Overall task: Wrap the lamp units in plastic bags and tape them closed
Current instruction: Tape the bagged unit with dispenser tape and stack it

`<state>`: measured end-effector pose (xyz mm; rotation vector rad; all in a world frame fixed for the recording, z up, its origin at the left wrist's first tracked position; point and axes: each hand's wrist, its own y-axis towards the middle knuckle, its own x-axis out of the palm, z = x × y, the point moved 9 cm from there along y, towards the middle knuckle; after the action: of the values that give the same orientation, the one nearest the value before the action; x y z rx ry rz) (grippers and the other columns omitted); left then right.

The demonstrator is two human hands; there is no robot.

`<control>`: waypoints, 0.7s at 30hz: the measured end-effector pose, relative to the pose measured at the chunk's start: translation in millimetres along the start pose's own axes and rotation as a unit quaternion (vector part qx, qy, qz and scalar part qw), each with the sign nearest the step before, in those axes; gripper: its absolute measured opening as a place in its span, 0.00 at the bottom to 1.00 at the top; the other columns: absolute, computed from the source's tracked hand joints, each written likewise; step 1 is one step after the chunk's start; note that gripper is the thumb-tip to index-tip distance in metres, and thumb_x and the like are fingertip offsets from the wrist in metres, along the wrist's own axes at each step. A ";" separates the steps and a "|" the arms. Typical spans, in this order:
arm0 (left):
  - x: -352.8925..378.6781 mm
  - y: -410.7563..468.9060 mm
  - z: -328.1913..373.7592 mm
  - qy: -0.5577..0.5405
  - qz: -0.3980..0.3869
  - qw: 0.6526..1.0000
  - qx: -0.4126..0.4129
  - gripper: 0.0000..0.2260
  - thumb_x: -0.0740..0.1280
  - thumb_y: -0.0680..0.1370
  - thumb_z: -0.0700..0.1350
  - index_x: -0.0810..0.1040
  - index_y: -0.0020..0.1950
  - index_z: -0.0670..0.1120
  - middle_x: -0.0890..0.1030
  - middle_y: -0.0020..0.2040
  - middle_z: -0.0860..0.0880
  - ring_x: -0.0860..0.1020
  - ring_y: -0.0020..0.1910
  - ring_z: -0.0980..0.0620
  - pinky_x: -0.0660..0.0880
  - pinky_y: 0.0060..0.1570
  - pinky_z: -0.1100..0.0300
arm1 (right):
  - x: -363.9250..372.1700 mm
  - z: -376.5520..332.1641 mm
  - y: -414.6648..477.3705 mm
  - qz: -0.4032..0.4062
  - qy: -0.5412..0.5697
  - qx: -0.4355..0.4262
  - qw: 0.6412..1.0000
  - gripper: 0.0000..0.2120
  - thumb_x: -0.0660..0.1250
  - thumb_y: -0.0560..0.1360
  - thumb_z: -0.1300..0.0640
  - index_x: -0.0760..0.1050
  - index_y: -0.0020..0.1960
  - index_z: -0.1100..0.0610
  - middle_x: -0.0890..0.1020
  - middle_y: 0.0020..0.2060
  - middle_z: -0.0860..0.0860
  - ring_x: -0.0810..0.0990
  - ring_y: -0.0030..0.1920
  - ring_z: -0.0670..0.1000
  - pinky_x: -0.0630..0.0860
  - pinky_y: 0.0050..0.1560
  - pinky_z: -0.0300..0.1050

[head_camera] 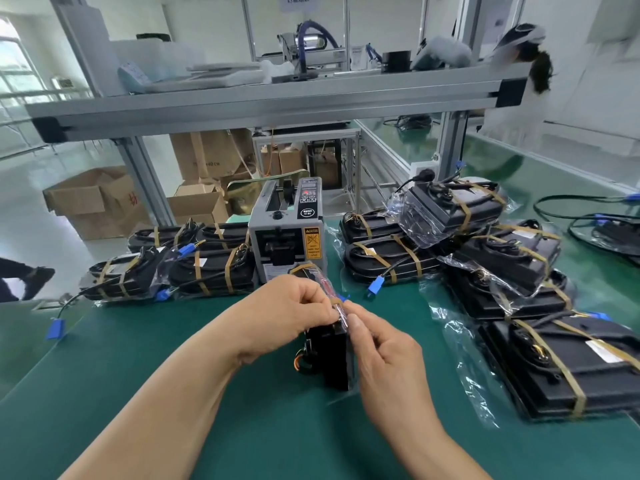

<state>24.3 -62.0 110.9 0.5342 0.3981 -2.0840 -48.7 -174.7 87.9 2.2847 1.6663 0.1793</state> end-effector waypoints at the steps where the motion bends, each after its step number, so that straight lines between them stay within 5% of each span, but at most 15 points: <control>1: -0.5 0.4 -0.4 0.007 0.005 1.000 -0.001 0.07 0.71 0.76 0.43 0.79 0.39 0.45 0.74 0.28 0.58 0.68 0.27 0.61 0.65 0.30 0.72 | 0.6 0.4 0.0 0.000 0.003 0.002 1.000 0.21 0.65 0.81 0.55 0.80 0.42 0.28 0.85 0.43 0.32 0.82 0.47 0.33 0.71 0.46 0.23; 13: -1.8 -3.0 -2.2 0.044 0.054 0.998 0.005 0.11 0.70 0.75 0.44 0.75 0.40 0.37 0.71 0.31 0.52 0.65 0.30 0.56 0.64 0.31 0.64 | 2.6 5.8 -1.4 0.003 0.016 0.016 1.000 0.17 0.65 0.81 0.53 0.81 0.43 0.30 0.85 0.44 0.33 0.82 0.49 0.36 0.73 0.48 0.25; 21: -2.5 -2.5 -5.1 0.061 0.077 0.995 0.002 0.09 0.69 0.74 0.44 0.75 0.36 0.44 0.70 0.29 0.55 0.65 0.29 0.56 0.65 0.33 0.62 | 2.4 9.5 -1.4 0.003 0.026 0.027 0.999 0.11 0.65 0.81 0.52 0.83 0.49 0.37 0.85 0.45 0.34 0.82 0.49 0.35 0.72 0.47 0.25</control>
<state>24.5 -56.6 108.0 0.6756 0.4108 -1.9108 -46.5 -173.6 78.2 2.3441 1.7089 0.1978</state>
